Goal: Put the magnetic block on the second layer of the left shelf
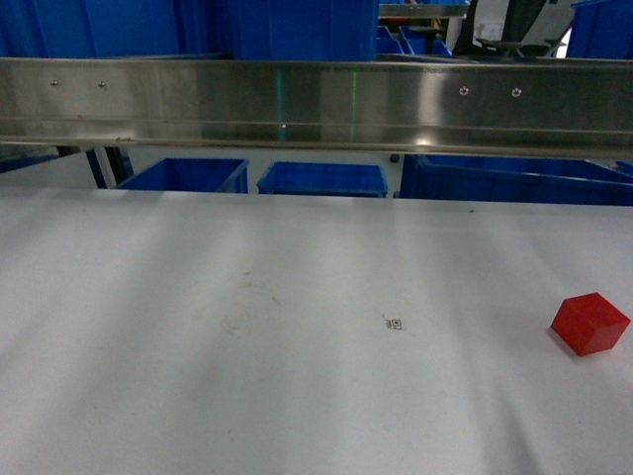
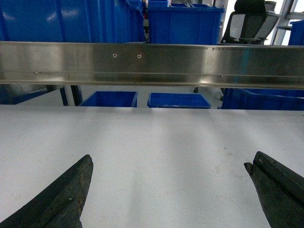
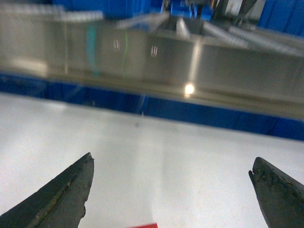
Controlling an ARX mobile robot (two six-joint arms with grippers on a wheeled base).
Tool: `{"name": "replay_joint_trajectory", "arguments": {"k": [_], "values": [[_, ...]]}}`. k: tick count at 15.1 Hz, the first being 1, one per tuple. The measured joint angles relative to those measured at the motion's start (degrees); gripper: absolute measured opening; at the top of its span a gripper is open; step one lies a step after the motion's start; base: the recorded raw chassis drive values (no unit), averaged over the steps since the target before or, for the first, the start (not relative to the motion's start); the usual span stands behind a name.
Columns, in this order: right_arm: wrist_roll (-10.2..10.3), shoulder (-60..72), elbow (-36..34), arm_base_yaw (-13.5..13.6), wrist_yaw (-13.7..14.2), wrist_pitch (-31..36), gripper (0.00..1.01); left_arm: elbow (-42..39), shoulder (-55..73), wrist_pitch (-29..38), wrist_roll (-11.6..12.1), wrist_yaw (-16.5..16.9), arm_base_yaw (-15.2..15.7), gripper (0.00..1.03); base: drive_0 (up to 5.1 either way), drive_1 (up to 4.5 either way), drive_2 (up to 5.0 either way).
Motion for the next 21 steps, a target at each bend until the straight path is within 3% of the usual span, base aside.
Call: {"name": "replay_joint_trajectory", "arguments": {"k": [1, 2, 5, 10, 12, 14, 18, 19, 20, 21], "values": [[-6.05, 15.43, 7.45, -0.33, -0.63, -6.29, 0.98, 0.0, 0.0, 0.0, 0.0, 0.0, 0.0, 0.98, 0.0, 0.0, 0.0], [-9.29, 19.21, 9.42, -0.68, -0.28, -7.63, 0.98, 0.0, 0.0, -0.02, 0.02, 0.0, 0.0, 0.98, 0.0, 0.0, 0.0], [-13.16, 21.64, 10.88, -1.11, 0.5, -6.84, 0.98, 0.0, 0.02, 0.0, 0.0, 0.0, 0.0, 0.98, 0.0, 0.0, 0.0], [-15.52, 24.04, 12.5, -2.29, 0.02, -6.78, 0.98, 0.0, 0.0, 0.0, 0.0, 0.0, 0.0, 0.98, 0.0, 0.0, 0.0], [-14.4, 26.47, 13.42, -2.62, -2.27, -8.63, 0.98, 0.0, 0.0, -0.02, 0.0, 0.0, 0.0, 0.98, 0.0, 0.0, 0.0], [-11.85, 28.3, 14.14, -2.43, -3.41, -8.44, 0.98, 0.0, 0.0, 0.0, 0.0, 0.0, 0.0, 0.98, 0.0, 0.0, 0.0], [-7.3, 34.23, 15.8, -2.03, -1.79, -7.45, 0.98, 0.0, 0.02, 0.0, 0.0, 0.0, 0.0, 0.98, 0.0, 0.0, 0.0], [-5.66, 36.04, 16.83, -1.66, -0.79, -6.14, 0.94, 0.0, 0.0, 0.0, 0.0, 0.0, 0.0, 0.98, 0.0, 0.0, 0.0], [-4.72, 36.13, 16.85, -0.87, -0.87, -6.51, 0.65, 0.0, 0.02, 0.0, 0.0, 0.0, 0.0, 0.98, 0.0, 0.0, 0.0], [-4.68, 36.09, 16.52, -0.59, -0.76, -6.6, 0.54, 0.0, 0.0, 0.0, 0.0, 0.0, 0.0, 0.98, 0.0, 0.0, 0.0]]}}
